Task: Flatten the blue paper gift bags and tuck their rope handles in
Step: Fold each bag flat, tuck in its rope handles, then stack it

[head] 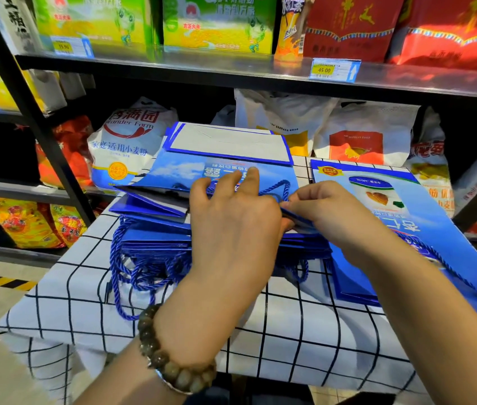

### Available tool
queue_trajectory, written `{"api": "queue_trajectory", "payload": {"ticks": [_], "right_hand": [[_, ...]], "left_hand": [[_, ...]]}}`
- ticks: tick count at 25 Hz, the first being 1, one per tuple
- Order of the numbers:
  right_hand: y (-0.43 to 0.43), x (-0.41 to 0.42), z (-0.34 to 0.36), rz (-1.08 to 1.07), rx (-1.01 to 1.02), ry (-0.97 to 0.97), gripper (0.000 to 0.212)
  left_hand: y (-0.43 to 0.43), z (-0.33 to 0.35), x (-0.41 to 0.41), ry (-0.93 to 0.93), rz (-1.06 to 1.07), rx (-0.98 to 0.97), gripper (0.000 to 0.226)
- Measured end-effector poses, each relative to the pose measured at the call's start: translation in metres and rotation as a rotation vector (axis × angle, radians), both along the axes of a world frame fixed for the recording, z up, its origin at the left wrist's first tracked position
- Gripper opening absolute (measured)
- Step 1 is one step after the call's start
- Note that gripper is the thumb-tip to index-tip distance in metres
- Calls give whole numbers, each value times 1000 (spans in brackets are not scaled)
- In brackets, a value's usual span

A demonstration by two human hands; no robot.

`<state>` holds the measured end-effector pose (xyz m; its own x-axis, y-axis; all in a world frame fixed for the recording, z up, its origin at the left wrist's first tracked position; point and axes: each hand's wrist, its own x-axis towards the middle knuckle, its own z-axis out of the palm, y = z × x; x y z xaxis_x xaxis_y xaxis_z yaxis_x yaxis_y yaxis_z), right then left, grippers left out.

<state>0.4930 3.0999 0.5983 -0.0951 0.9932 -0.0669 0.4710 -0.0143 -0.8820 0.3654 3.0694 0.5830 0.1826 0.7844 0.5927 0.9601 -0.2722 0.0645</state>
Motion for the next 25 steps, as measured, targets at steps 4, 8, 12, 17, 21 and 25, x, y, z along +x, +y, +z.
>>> {"api": "queue_trajectory", "payload": {"ticks": [4, 8, 12, 17, 21, 25], "right_hand": [[-2, -1, -6, 14, -22, 122, 32], [-13, 11, -5, 77, 149, 80, 9], [-19, 24, -15, 97, 511, -329, 10], [-16, 29, -4, 162, 403, -147, 27], [3, 24, 10, 411, 387, -610, 32], [11, 19, 15, 329, 408, -580, 8]], "left_hand": [[-4, -10, 7, 32, -20, 51, 15], [-3, -10, 8, 97, 9, 76, 20], [-1, -11, -3, 164, -100, 83, 17], [-1, -6, -24, 153, -211, 88, 23], [-5, -10, -36, 55, -296, 118, 27], [-9, -7, -39, -58, -244, 70, 24]]}}
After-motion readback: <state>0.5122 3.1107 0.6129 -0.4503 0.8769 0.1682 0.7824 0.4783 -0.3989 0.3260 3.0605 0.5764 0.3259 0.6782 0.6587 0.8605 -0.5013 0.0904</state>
